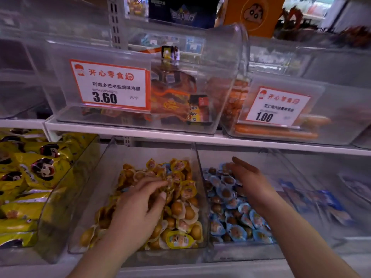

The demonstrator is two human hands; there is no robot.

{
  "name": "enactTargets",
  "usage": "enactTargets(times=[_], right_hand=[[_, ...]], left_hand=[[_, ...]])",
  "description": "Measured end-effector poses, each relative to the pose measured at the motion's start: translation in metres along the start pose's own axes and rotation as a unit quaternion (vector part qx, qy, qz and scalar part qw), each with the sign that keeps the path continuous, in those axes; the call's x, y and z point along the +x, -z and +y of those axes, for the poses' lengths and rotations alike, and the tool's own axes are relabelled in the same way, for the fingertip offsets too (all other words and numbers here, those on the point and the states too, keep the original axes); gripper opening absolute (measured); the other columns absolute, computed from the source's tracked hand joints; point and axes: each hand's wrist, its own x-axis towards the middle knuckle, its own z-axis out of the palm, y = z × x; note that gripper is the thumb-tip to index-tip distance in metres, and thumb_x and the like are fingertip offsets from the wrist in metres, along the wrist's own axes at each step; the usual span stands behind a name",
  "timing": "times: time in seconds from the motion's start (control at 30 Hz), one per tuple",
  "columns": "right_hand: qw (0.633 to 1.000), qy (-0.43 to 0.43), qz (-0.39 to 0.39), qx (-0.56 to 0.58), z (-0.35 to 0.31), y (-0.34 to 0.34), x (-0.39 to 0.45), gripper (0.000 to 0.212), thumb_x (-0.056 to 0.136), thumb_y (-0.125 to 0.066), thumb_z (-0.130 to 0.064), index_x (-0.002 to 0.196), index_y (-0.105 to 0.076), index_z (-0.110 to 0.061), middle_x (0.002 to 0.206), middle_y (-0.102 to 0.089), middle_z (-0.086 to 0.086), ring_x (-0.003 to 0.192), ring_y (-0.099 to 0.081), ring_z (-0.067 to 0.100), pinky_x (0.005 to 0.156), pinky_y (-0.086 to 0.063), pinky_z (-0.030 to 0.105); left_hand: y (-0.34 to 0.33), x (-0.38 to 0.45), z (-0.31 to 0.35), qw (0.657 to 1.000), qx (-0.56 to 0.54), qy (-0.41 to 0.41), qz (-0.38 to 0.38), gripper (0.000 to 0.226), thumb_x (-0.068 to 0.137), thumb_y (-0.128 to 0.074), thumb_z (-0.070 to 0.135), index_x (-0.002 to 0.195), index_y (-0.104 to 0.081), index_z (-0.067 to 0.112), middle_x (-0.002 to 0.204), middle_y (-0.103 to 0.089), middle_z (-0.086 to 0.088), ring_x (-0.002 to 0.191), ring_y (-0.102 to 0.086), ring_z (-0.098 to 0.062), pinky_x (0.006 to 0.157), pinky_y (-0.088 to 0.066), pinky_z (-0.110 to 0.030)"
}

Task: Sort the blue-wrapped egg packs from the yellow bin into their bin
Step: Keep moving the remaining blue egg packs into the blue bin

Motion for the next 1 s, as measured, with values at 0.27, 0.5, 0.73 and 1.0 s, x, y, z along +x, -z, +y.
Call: enactTargets(times=[0.27, 0.5, 0.73, 1.0], right_hand=[[0.982, 0.166, -0.056, -0.072, 0.006, -0.054, -0.036, 0.036, 0.095, -0.059, -0.022, 0.124, -0.054, -0.043, 0.121, -0.058, -0.017, 0.109, -0.056, 0.001, 0.084, -0.04, 0.005], [0.962, 0.211, -0.045, -0.167, 0.017, -0.086, -0.047, 0.059, 0.094, -0.052, -0.009, 0.149, -0.04, -0.026, 0.15, -0.03, -0.008, 0.131, -0.039, 0.006, 0.086, -0.019, -0.01], [0.959, 0.22, -0.039, -0.173, 0.021, -0.087, -0.046, 0.05, 0.095, -0.052, -0.009, 0.141, -0.048, -0.03, 0.149, -0.029, -0.009, 0.137, -0.035, 0.008, 0.087, -0.013, -0.013], [0.959, 0.237, -0.027, -0.155, 0.02, -0.089, -0.048, 0.044, 0.091, -0.056, -0.006, 0.13, -0.058, -0.026, 0.134, -0.033, -0.016, 0.115, -0.035, -0.009, 0.085, -0.018, -0.012]], left_hand=[[-0.004, 0.027, 0.007, 0.997, 0.069, -0.015, -0.04, 0.042, 0.092, -0.041, 0.055, 0.129, -0.055, 0.04, 0.134, -0.051, 0.023, 0.125, -0.049, -0.003, 0.108, -0.041, -0.03], [-0.028, 0.131, -0.026, 0.97, 0.126, 0.088, -0.188, 0.041, 0.093, -0.057, 0.041, 0.132, -0.056, 0.029, 0.132, -0.058, -0.001, 0.12, -0.057, -0.021, 0.103, -0.046, -0.036], [-0.029, 0.146, -0.048, 0.928, -0.037, 0.13, -0.347, 0.057, 0.078, -0.074, 0.027, 0.132, -0.056, 0.033, 0.126, -0.064, 0.006, 0.115, -0.061, -0.013, 0.104, -0.049, -0.037], [-0.034, 0.143, -0.052, 0.95, 0.051, 0.151, -0.267, 0.049, 0.07, -0.083, 0.041, 0.111, -0.059, 0.028, 0.11, -0.066, 0.004, 0.1, -0.064, -0.014, 0.093, -0.054, -0.039]])
